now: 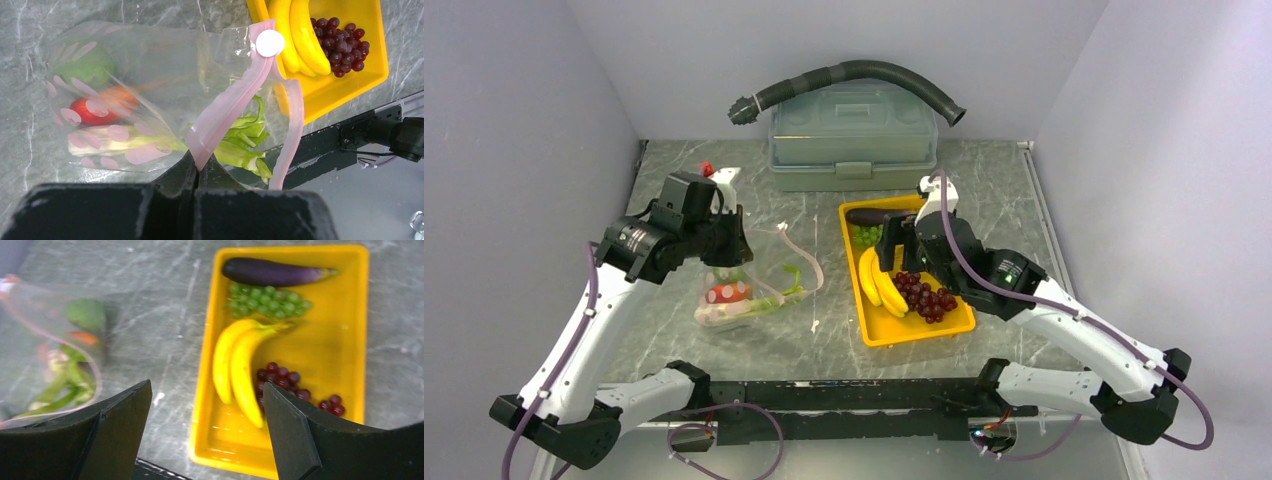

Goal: Place the food in the zip-top bag and seal the zipper
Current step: Pick up the fake fruit from the bin.

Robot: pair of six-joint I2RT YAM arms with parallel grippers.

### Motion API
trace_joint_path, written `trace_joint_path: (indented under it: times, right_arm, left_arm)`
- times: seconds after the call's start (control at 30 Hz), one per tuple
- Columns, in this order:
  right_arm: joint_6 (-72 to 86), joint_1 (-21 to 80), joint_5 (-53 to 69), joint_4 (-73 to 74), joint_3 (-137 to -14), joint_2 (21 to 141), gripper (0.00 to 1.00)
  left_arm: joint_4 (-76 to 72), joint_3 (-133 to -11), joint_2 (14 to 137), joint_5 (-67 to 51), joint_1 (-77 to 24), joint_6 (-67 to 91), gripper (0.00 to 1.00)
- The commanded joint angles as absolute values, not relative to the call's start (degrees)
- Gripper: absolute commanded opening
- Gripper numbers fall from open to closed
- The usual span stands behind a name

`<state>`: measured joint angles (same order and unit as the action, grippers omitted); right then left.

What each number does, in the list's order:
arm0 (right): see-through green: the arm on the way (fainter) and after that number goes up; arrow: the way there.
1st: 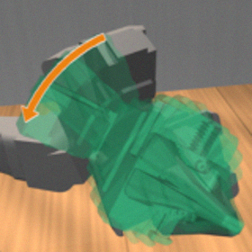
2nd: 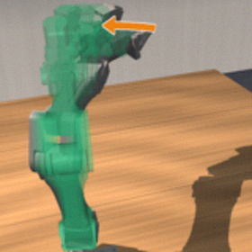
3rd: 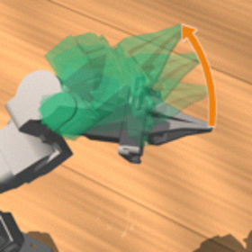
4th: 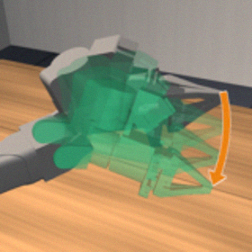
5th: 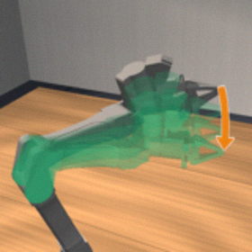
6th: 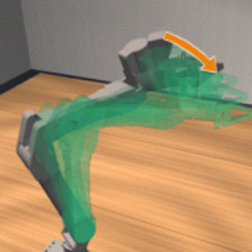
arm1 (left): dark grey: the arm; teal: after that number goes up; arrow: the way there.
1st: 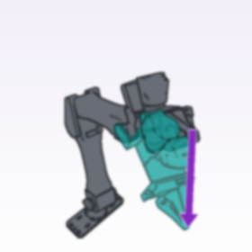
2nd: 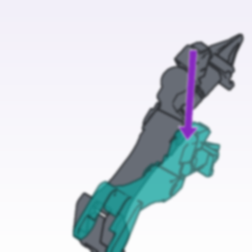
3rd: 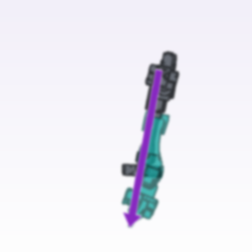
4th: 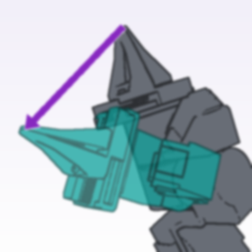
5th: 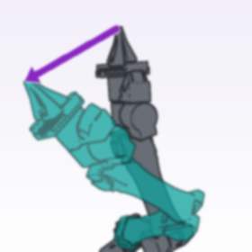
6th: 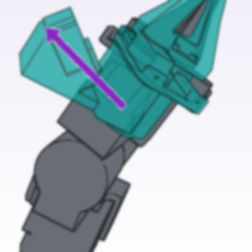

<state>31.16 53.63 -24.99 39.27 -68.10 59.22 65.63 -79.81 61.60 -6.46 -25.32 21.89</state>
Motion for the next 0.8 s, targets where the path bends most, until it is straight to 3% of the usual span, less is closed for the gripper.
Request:
trace_joint_path:
  times: [0.0,0.33,0.77]
  right_arm:
    - [31.8,52.2,-31.5,44.4,-65.0,57.4,0.87]
    - [32.0,43.3,-26.1,41.6,-59.3,59.8,0.99]
    - [31.0,35.4,-20.2,37.0,-54.3,69.1,1.0]
  left_arm:
    - [63.6,-79.8,59.6,-7.9,-25.1,21.3,0.0]
    - [62.5,-77.5,58.1,-8.8,-25.1,21.0,0.0]
    - [61.8,-74.2,55.7,-10.1,-25.1,19.9,0.0]
